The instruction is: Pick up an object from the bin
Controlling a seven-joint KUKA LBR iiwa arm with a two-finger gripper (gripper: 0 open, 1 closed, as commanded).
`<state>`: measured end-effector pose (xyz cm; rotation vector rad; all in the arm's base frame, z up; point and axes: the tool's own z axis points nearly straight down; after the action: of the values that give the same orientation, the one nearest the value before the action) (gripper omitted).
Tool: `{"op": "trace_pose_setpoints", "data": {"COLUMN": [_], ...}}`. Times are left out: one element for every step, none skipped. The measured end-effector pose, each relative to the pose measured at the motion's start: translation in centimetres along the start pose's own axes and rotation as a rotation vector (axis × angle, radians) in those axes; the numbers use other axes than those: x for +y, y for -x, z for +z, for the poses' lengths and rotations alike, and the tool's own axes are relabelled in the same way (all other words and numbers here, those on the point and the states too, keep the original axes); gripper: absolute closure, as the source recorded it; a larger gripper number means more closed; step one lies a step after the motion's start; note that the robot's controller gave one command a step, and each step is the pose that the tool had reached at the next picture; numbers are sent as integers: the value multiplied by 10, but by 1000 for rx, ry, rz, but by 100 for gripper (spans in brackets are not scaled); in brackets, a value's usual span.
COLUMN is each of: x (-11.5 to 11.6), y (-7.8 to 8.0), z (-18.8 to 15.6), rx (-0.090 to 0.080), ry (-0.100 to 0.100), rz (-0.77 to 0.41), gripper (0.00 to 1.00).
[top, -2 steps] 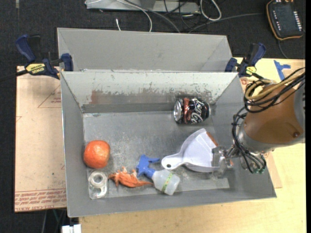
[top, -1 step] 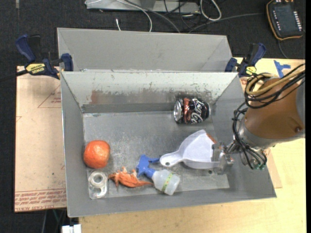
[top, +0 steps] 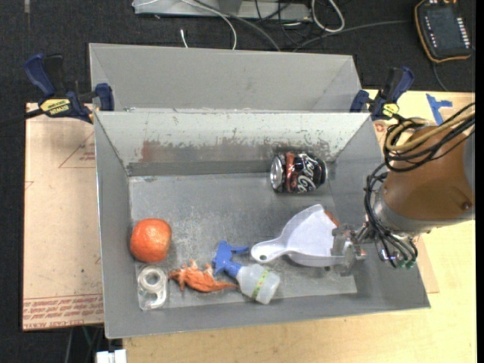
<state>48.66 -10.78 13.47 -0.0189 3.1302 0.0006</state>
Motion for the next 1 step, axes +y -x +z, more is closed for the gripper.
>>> {"op": "trace_pose_setpoints", "data": {"x": [2], "y": [2], "z": [-29], "rx": [-7], "ry": [-1], "rz": [-19], "gripper": [100]}}
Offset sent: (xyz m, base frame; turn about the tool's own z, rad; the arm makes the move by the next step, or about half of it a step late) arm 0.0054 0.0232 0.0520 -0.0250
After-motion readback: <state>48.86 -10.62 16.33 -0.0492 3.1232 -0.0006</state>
